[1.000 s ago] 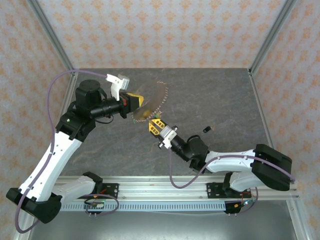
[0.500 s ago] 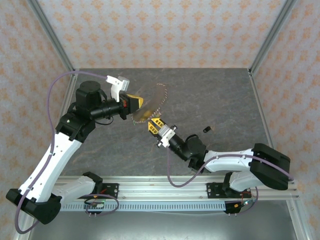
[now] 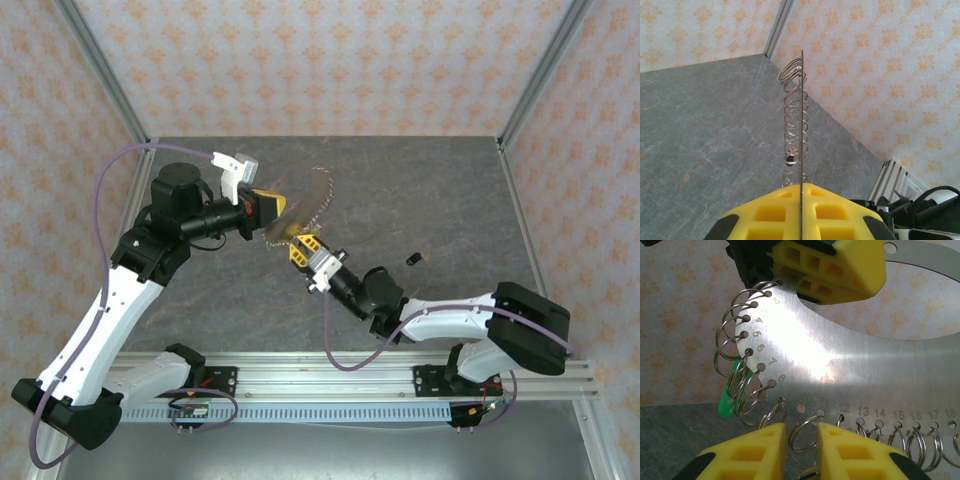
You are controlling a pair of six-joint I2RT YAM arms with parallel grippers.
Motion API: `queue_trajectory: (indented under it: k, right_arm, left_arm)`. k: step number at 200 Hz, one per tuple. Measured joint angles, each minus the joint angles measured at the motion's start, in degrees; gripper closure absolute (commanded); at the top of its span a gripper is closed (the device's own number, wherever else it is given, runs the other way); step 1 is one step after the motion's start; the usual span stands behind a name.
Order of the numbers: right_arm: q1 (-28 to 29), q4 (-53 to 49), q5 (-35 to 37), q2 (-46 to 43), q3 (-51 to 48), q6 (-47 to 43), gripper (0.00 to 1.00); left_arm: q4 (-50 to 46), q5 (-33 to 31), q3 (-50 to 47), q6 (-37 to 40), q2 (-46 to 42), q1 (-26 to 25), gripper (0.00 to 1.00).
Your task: Put the keys on the keyring
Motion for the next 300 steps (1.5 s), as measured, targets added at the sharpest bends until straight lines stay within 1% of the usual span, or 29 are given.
queue_trajectory:
  k: [29, 94, 162, 182, 198, 226, 264, 271, 291, 300]
  right_arm:
    - [0.1, 0.1, 0.6, 1.4, 0.7, 0.0, 0.76]
    - [0.1, 1.8, 2.3, 2.8, 0.7, -0.4, 0.81]
    - [0.1, 2.8, 3.3, 2.8, 0.6, -0.5, 0.93]
    - [0.1, 3.1, 3.8, 2.8, 0.5, -0.7, 1.0]
    - [0.1, 3.2, 4.2, 2.8, 0.5, -0.9, 1.0]
    - [0.0, 2.2, 4.5, 2.1, 0.0, 0.0, 1.0]
    - [-1.9, -3.7, 3.1, -0.2, -0.7, 5.1, 1.0]
    - [-2.2, -4.5, 2.7, -0.4, -0.9, 6.2, 1.0]
    - [-3.3, -7.2, 0.9, -0.8, -1.2, 9.4, 1.0]
    - [-3.9, -8.7, 0.1, -0.9, -1.2, 10.7, 1.0]
  left_arm:
    - [0.0, -0.1, 0.0, 0.0, 0.0, 0.0, 1.0]
    - [0.0, 0.1, -0.3, 0.0, 0.0, 0.0, 1.0]
    - [0.0, 0.1, -0.3, -1.1, 0.0, 0.0, 1.0]
    - [0.0, 0.0, -0.3, -1.5, 0.0, 0.0, 1.0]
    - [0.0, -0.9, -0.5, -2.0, 0.0, 0.0, 1.0]
    - [1.0, -4.4, -2.1, -5.2, 0.0, 0.0, 1.0]
    - [5.8, -7.7, -7.6, -13.7, -0.6, 0.0, 1.0]
    - [6.8, -8.3, -8.9, -15.2, -0.9, 0.0, 0.94]
    - [9.7, -10.0, -12.8, -20.1, -2.0, 0.0, 0.92]
    - [11.1, -10.5, -14.8, -22.2, -2.5, 0.0, 0.84]
